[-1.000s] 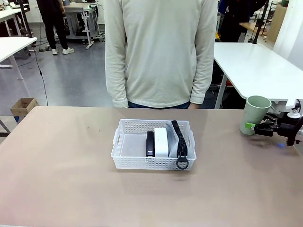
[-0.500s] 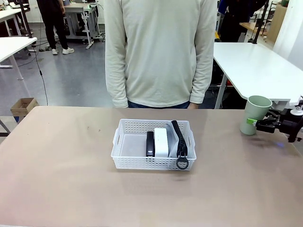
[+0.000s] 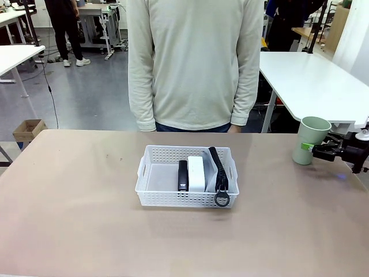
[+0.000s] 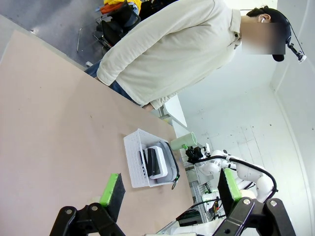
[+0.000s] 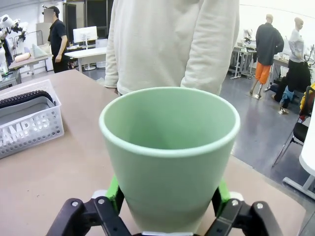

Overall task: Efficiently arrange items inside the basket to fit them all.
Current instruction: Pick up the Reusable plastic cup and place it inside the Organizing basket.

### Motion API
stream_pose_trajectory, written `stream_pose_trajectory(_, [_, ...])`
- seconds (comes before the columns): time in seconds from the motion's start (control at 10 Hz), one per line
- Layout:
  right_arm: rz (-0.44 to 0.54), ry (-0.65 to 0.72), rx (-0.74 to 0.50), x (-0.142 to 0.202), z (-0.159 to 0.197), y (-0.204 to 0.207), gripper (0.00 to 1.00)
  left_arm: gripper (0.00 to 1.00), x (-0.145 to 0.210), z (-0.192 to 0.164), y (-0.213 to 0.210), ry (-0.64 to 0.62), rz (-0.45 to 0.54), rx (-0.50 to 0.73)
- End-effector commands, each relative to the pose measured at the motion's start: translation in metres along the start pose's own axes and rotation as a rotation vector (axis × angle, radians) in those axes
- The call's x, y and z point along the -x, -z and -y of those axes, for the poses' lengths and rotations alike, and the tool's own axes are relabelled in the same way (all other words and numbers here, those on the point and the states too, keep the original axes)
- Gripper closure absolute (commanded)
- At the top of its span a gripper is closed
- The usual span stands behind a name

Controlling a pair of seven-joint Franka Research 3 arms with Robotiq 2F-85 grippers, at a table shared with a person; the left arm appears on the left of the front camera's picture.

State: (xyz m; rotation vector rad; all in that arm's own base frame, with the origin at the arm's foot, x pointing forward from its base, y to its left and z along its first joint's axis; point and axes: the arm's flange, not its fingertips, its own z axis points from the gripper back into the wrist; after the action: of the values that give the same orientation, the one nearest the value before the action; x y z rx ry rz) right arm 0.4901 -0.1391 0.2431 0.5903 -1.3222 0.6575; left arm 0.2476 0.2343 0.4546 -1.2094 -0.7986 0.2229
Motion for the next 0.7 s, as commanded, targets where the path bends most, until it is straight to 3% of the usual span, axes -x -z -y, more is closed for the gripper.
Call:
stream_pose_trajectory(0.0, [0.019, -0.018, 0.005, -0.004, -0.008, -0.005, 1.00, 0.00, 0.002, 0.000, 0.001, 0.022, 0.012, 0.021])
stream_pose_trajectory(0.1, [0.024, -0.002, 0.006, -0.009, -0.009, -0.009, 0.74, 0.00, 0.002, 0.000, 0.001, 0.022, 0.012, 0.021])
stream_pose_trajectory(0.2, [0.001, 0.005, 0.056, -0.026, -0.016, -0.016, 0.74, 0.00, 0.002, 0.000, 0.001, 0.022, 0.012, 0.021])
stream_pose_trajectory(0.3, [-0.017, 0.016, 0.105, -0.058, -0.028, -0.030, 1.00, 0.00, 0.002, 0.000, 0.001, 0.022, 0.012, 0.021])
stream_pose_trajectory(0.4, [-0.039, 0.060, 0.119, -0.097, -0.043, -0.048, 0.72, 0.00, 0.002, 0.000, 0.001, 0.022, 0.012, 0.021])
stream_pose_trajectory(0.5, [-0.100, 0.131, 0.103, -0.136, -0.062, -0.069, 1.00, 0.00, 0.002, 0.000, 0.001, 0.022, 0.012, 0.021])
stream_pose_trajectory(0.6, [-0.161, 0.190, 0.022, -0.163, -0.081, -0.085, 1.00, 0.00, 0.002, 0.000, 0.001, 0.022, 0.012, 0.021])
